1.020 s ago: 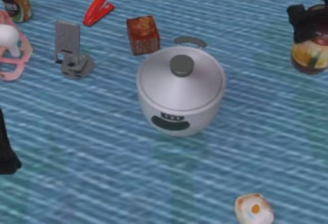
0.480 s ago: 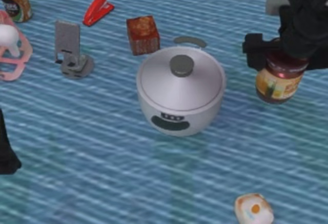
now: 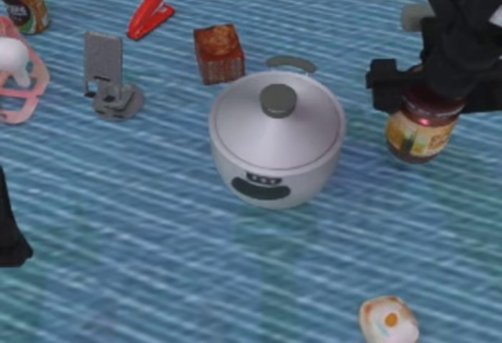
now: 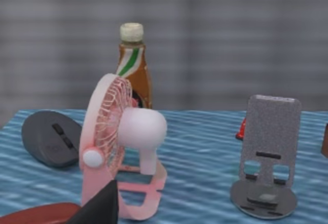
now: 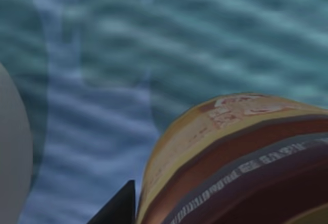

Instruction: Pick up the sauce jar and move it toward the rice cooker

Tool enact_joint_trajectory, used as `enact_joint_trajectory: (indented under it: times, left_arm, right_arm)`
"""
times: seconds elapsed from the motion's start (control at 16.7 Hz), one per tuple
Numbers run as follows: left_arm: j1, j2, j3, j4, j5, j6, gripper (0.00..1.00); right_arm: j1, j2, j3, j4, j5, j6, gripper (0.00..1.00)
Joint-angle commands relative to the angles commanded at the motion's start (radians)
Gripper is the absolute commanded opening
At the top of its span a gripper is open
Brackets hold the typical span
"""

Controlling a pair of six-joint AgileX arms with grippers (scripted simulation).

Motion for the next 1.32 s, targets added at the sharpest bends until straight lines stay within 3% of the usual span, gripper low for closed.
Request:
enact_joint_trajectory:
  times: [0.48, 1.26, 1.32]
  left_arm:
    - [0.000, 0.000, 0.000, 0.000, 0.000, 0.000, 1.00]
    - [0.000, 0.000, 0.000, 0.000, 0.000, 0.000, 1.00]
    - [0.000, 0.000, 0.000, 0.000, 0.000, 0.000, 1.00]
  right_arm:
    - [-0.002, 0.047, -0.062, 0.109, 0.002, 0.000, 0.00]
    - [-0.002, 0.047, -0.062, 0.109, 0.002, 0.000, 0.98]
    - [-0.002, 0.047, -0.062, 0.109, 0.002, 0.000, 1.00]
